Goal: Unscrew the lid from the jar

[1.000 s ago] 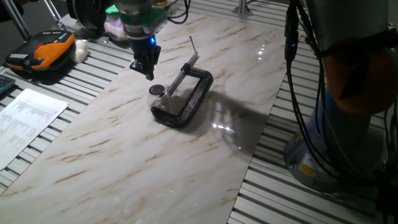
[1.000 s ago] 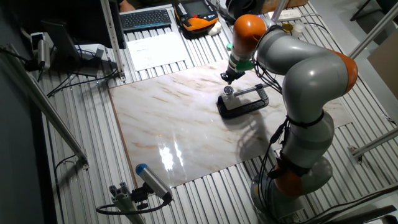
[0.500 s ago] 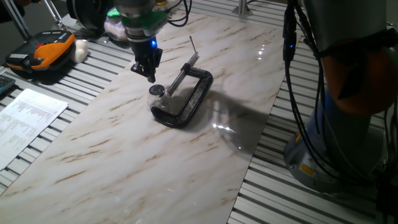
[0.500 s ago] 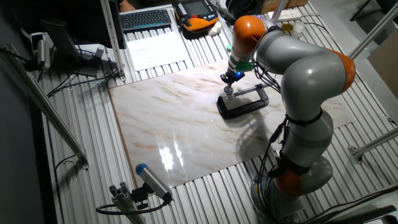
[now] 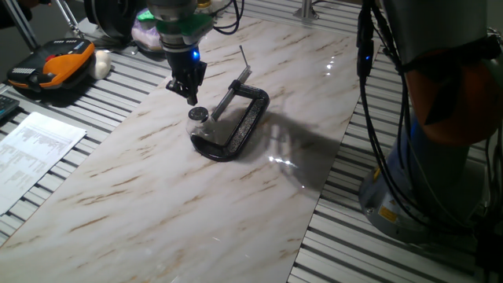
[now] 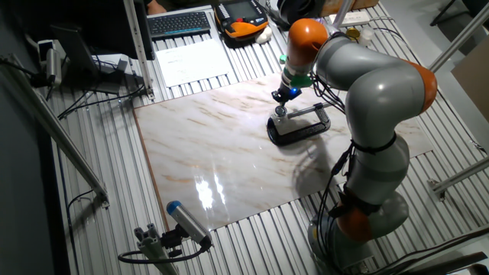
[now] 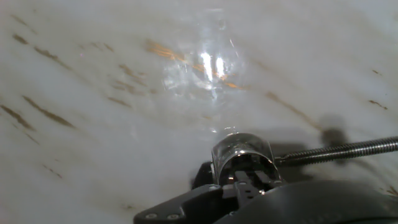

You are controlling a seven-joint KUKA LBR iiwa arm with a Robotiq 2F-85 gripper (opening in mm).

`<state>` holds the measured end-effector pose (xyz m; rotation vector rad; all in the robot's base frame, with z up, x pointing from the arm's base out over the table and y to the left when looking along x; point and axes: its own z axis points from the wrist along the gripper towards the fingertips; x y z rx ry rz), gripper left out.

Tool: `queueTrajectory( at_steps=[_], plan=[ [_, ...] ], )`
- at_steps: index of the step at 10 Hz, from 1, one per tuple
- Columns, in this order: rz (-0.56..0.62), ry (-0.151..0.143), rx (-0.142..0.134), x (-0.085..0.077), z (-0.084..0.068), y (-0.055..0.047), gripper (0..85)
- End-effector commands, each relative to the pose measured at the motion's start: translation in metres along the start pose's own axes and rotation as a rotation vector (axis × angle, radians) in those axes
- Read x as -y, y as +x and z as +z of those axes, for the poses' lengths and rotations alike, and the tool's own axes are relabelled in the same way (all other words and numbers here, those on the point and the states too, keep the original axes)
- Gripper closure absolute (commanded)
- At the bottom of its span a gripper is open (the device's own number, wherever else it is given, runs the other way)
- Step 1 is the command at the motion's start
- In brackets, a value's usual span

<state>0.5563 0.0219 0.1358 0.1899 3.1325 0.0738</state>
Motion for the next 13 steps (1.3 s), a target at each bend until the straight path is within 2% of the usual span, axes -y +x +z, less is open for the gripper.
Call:
queueTrajectory(
  at_steps=[1, 4, 7, 9, 10, 12, 13],
  plan=[
    [0.013, -0.002, 0.004, -0.0007, 0.0004, 0.0004, 34.0],
    [0.080, 0.042, 0.033, -0.0022, 0.0005, 0.0013, 34.0],
    [0.180, 0.044, 0.033, -0.0028, 0.0009, 0.0016, 34.0],
    [0.364, 0.031, 0.034, -0.0033, 0.0012, 0.0020, 34.0],
    [0.456, 0.014, 0.029, -0.0013, -0.0001, 0.0014, 34.0],
    [0.597, 0.010, 0.026, 0.0034, -0.0044, -0.0005, 34.0],
    [0.669, 0.048, 0.038, 0.0048, -0.0052, -0.0012, 34.0]
  ],
)
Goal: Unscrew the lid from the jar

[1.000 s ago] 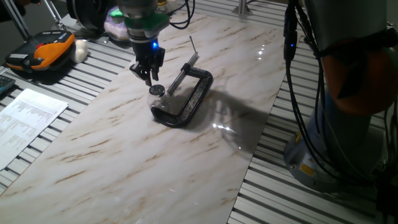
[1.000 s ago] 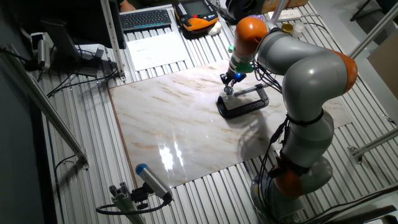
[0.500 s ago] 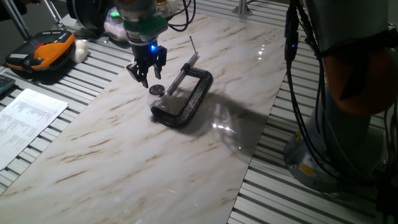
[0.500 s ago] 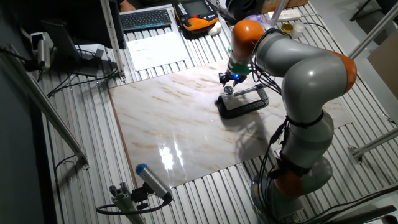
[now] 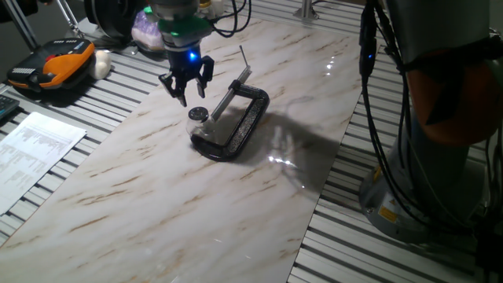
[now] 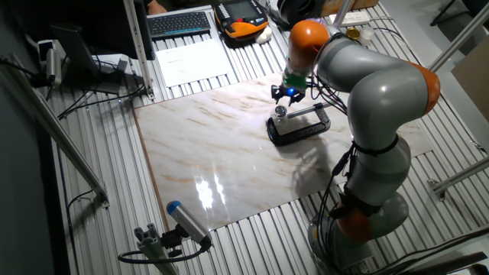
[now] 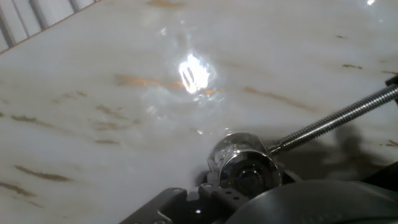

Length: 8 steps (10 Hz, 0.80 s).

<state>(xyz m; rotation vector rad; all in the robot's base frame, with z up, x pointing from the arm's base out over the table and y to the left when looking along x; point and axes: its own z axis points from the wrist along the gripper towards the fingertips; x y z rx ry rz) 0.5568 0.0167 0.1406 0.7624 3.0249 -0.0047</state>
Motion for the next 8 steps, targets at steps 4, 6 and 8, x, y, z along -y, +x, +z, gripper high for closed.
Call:
queueTrajectory(
  at_steps=[4, 6, 8],
  plan=[
    [0.576, -0.003, -0.018, 0.005, -0.004, 0.002, 51.0],
    [0.567, -0.054, -0.035, 0.012, -0.002, 0.002, 34.0],
    [0.612, -0.022, -0.020, 0.015, -0.001, 0.002, 34.0]
  ],
)
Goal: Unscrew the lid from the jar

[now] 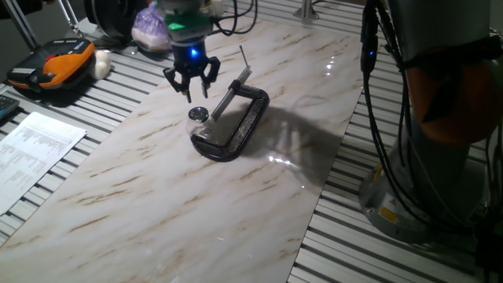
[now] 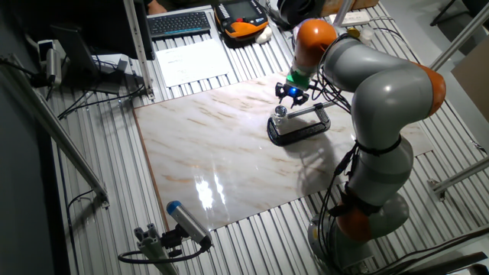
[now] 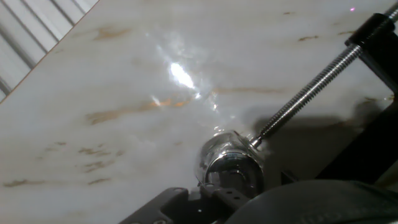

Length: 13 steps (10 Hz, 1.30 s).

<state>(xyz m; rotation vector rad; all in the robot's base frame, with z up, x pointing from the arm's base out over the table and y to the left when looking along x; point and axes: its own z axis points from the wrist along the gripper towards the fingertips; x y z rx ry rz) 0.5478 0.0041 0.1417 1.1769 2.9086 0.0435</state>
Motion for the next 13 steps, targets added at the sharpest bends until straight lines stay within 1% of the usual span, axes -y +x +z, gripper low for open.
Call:
queueTrajectory(
  at_steps=[1, 2, 3, 5, 6, 7, 10, 11, 12, 13],
  plan=[
    [0.362, 0.009, 0.015, 0.0001, 0.0000, 0.0003, 34.0],
    [0.393, 0.030, 0.029, -0.0004, 0.0005, 0.0008, 34.0],
    [0.424, 0.034, 0.031, -0.0008, 0.0011, 0.0011, 34.0],
    [0.477, 0.015, 0.022, -0.0003, 0.0018, 0.0011, 34.0],
    [0.493, 0.012, 0.020, -0.0002, 0.0020, 0.0010, 34.0],
    [0.505, 0.016, 0.023, -0.0002, 0.0020, 0.0010, 34.0],
    [0.547, 0.060, 0.049, -0.0003, 0.0020, 0.0007, 34.0],
    [0.567, 0.066, 0.052, -0.0004, 0.0021, 0.0006, 34.0],
    [0.587, 0.058, 0.048, -0.0002, 0.0020, 0.0006, 34.0],
    [0.603, 0.041, 0.038, -0.0001, 0.0022, 0.0007, 51.0]
  ],
)
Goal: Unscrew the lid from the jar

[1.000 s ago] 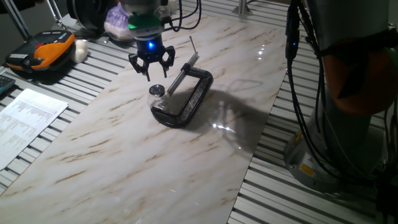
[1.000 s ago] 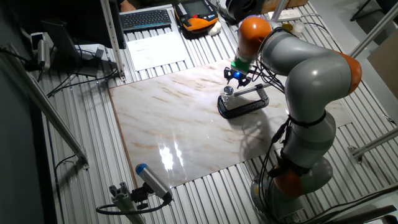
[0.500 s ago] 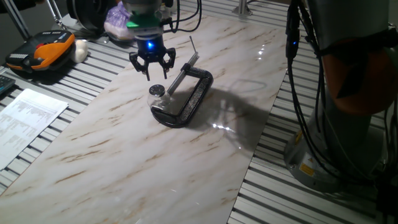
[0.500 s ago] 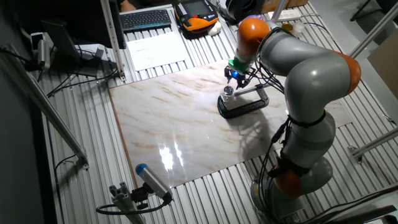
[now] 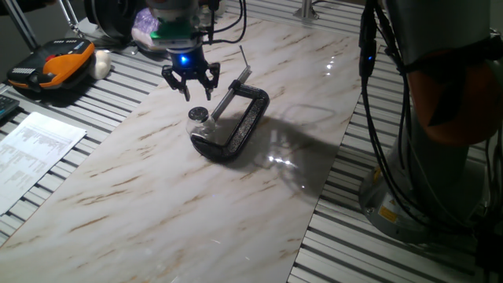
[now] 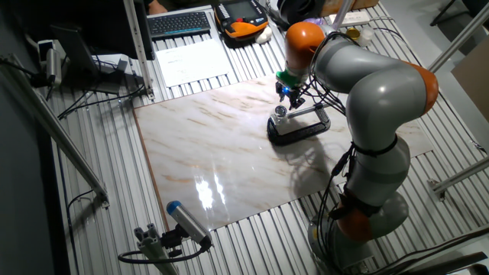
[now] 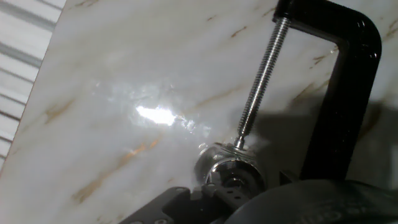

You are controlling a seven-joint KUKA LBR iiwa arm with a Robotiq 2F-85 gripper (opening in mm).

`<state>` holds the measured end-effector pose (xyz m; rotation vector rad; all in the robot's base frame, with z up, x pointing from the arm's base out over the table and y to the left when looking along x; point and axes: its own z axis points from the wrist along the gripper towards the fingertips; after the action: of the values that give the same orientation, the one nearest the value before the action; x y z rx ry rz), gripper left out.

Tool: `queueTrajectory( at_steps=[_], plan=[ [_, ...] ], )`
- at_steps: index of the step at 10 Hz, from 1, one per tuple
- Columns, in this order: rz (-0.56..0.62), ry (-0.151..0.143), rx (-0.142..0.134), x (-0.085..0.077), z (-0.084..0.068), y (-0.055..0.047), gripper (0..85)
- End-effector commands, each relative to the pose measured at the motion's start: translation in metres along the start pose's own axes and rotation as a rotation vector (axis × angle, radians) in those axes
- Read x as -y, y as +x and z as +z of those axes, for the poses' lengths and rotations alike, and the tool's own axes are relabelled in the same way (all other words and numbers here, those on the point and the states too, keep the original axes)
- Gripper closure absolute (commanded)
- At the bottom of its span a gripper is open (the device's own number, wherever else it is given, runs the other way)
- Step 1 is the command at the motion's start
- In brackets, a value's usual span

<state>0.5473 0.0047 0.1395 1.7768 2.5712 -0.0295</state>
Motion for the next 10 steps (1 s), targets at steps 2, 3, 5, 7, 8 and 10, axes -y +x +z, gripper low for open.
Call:
queueTrajectory(
  at_steps=[2, 3, 5, 7, 8, 10],
  plan=[
    [0.165, 0.000, -0.004, 0.0000, -0.0001, -0.0002, 51.0],
    [0.169, -0.003, -0.007, -0.0002, 0.0000, -0.0001, 51.0],
    [0.192, -0.015, -0.019, 0.0000, 0.0001, 0.0000, 51.0],
    [0.209, -0.018, -0.023, 0.0002, 0.0005, -0.0005, 51.0],
    [0.214, -0.016, -0.022, 0.0001, 0.0007, -0.0010, 51.0],
    [0.218, -0.015, -0.022, 0.0008, 0.0009, -0.0034, 51.0]
  ],
)
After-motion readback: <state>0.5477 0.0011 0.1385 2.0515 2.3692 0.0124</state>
